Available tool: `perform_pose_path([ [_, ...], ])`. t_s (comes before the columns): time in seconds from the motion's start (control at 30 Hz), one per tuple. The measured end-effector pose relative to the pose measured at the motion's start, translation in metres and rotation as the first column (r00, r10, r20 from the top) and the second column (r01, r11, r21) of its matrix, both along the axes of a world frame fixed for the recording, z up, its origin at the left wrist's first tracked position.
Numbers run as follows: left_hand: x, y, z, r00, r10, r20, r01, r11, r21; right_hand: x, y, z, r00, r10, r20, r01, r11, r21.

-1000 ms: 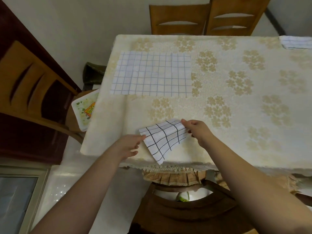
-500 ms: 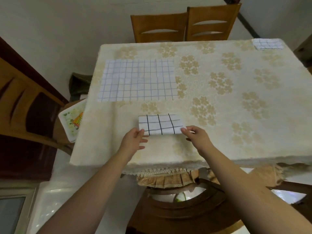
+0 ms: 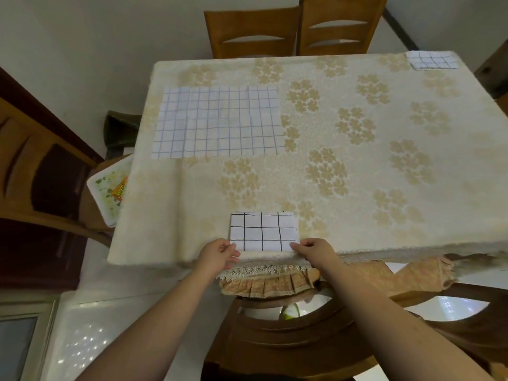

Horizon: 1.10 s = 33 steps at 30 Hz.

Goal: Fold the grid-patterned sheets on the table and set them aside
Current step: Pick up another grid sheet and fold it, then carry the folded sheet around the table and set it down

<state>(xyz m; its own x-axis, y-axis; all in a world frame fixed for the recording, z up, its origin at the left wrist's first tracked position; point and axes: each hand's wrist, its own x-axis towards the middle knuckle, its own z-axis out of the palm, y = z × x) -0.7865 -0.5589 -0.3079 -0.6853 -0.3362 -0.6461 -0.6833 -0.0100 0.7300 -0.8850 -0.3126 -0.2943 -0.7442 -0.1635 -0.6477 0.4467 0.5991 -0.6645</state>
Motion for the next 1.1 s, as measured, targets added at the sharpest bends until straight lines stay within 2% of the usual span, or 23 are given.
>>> perform_pose_path([
  [0.13, -0.004, 0.002, -0.007, 0.996, 0.090, 0.017, -0.090, 0.996, 0.018, -0.001, -0.006, -0.001, 0.999, 0.051, -0.005, -0.050, 0.994, 0.096],
  [0.2, -0.006, 0.003, -0.011, 0.990, 0.142, 0.013, -0.142, 0.990, 0.026, -0.001, -0.008, -0.003, 1.000, 0.025, -0.011, -0.023, 0.993, 0.114],
  [0.37, -0.008, 0.002, -0.014, 0.971, 0.240, 0.010, -0.240, 0.968, 0.072, 0.001, -0.011, -0.006, 0.973, -0.206, 0.105, 0.210, 0.977, -0.027],
  [0.57, -0.008, 0.001, -0.007, 0.959, 0.284, 0.023, -0.285, 0.957, 0.050, 0.006, -0.013, -0.003, 0.921, -0.314, 0.231, 0.341, 0.936, -0.088],
  [0.8, -0.006, -0.004, -0.005, 0.990, 0.129, 0.054, -0.130, 0.991, 0.018, 0.004, -0.015, -0.005, 0.894, -0.316, 0.319, 0.363, 0.927, -0.099],
  [0.97, -0.002, -0.009, -0.005, 0.997, -0.052, 0.065, 0.051, 0.999, 0.014, 0.004, -0.020, -0.001, 0.914, -0.283, 0.291, 0.325, 0.939, -0.110],
  [1.1, 0.004, -0.013, -0.001, 0.991, -0.113, 0.065, 0.111, 0.993, 0.026, 0.007, -0.020, 0.003, 0.949, -0.219, 0.225, 0.257, 0.954, -0.157],
])
